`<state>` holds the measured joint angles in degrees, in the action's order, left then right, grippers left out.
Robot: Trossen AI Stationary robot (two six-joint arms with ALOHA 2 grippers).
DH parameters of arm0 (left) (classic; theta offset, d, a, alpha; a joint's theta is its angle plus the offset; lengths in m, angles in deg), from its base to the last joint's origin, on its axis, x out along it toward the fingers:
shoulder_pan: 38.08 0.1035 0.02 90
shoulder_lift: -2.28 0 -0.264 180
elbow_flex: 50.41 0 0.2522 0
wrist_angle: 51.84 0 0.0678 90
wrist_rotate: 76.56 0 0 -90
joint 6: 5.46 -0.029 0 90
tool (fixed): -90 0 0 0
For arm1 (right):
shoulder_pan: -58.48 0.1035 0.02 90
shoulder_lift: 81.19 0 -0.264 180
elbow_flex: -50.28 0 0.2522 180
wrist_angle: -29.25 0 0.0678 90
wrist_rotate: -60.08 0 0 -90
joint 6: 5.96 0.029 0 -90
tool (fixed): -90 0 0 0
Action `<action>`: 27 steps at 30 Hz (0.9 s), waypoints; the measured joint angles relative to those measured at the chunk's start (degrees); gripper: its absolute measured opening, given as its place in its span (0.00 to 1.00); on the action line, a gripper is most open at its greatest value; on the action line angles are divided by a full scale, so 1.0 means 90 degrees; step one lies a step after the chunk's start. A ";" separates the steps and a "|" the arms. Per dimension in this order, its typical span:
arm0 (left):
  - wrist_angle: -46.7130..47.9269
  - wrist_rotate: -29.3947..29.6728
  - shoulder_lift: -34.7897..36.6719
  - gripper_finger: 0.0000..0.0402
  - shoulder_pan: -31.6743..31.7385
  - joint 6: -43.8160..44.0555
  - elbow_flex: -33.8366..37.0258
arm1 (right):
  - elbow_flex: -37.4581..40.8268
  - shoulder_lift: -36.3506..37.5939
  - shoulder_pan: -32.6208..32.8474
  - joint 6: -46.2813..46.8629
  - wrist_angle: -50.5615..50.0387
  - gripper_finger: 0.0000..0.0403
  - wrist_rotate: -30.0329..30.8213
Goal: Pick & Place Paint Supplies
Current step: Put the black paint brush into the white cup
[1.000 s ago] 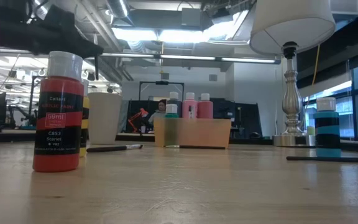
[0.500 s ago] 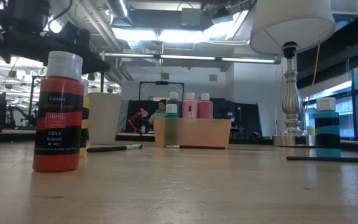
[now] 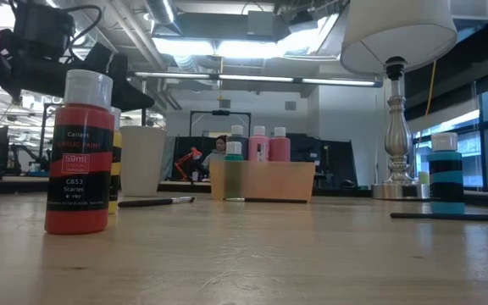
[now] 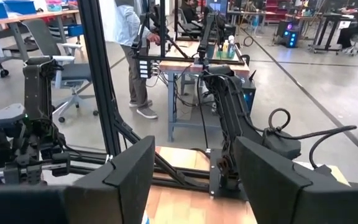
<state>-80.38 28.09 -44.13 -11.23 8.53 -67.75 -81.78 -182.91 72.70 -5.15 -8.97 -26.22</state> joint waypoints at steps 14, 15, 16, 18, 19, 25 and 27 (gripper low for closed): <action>0.0165 -0.0250 0.0000 0.07 -0.0002 0.0043 0.0000 | -0.0003 0.0077 -0.0165 -0.0184 -0.0026 0.56 -0.0188; 0.0201 -0.0319 0.0000 0.07 -0.0002 0.0044 0.0000 | -0.0005 0.0077 -0.0183 -0.0186 -0.0024 0.56 -0.0251; 0.0247 -0.0358 0.0000 0.07 -0.0002 0.0045 0.0000 | -0.0005 0.0077 -0.0209 -0.0185 -0.0020 0.56 -0.0296; 0.0293 -0.0410 -0.0003 0.08 -0.0002 0.0042 0.0000 | -0.0005 0.0077 -0.0245 -0.0186 -0.0022 0.56 -0.0322; 0.0296 -0.0416 -0.0003 0.08 -0.0002 0.0042 0.0000 | -0.0004 0.0077 -0.0256 -0.0186 -0.0024 0.56 -0.0323; 0.0361 -0.0420 -0.0003 0.12 -0.0002 0.0035 0.0000 | -0.0005 0.0077 -0.0287 -0.0186 -0.0021 0.56 -0.0325; 0.0400 -0.0404 -0.0003 0.13 -0.0002 0.0045 0.0000 | -0.0003 0.0077 -0.0287 -0.0186 -0.0019 0.56 -0.0325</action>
<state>-76.78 24.46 -44.15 -11.25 8.94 -67.75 -81.80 -182.22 70.12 -6.83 -9.15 -29.15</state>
